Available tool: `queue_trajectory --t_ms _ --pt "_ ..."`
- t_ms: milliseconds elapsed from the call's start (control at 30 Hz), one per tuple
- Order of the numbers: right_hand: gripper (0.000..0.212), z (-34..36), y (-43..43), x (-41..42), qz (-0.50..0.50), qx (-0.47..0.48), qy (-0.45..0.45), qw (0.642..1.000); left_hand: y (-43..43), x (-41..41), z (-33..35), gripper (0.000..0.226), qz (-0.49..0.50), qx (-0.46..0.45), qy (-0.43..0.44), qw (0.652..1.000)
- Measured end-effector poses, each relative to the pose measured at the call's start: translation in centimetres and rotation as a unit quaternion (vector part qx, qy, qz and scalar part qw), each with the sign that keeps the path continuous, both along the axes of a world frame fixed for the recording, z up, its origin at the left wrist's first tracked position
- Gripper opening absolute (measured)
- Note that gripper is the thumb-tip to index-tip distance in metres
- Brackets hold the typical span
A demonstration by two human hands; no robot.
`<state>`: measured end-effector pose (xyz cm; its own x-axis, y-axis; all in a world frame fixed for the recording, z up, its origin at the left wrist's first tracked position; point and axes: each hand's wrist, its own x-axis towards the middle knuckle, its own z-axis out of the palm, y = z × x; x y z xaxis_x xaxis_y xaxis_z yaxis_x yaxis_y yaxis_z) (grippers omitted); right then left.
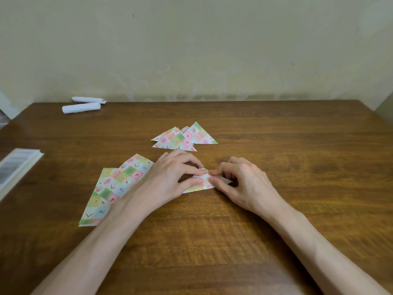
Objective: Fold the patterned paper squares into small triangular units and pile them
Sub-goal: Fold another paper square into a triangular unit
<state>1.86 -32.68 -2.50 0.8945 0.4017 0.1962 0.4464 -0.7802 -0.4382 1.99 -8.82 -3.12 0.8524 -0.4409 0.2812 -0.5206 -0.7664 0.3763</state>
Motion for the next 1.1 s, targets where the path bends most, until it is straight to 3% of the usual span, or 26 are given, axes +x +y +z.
queue_trajectory --t_ms 300,733,1100 --pt "0.028 -0.2 1.1 -0.3 -0.025 -0.002 -0.004 1.000 0.7 0.2 0.6 0.045 -0.023 0.002 0.054 0.998" --pt "0.041 -1.1 1.9 -0.7 -0.050 -0.014 -0.015 0.999 1.7 0.3 1.9 0.050 -0.052 0.043 0.139 0.988" --pt "0.053 -1.0 3.0 -1.5 -0.091 -0.033 -0.021 0.995 2.1 0.5 1.9 0.062 -0.057 0.030 0.152 0.986"
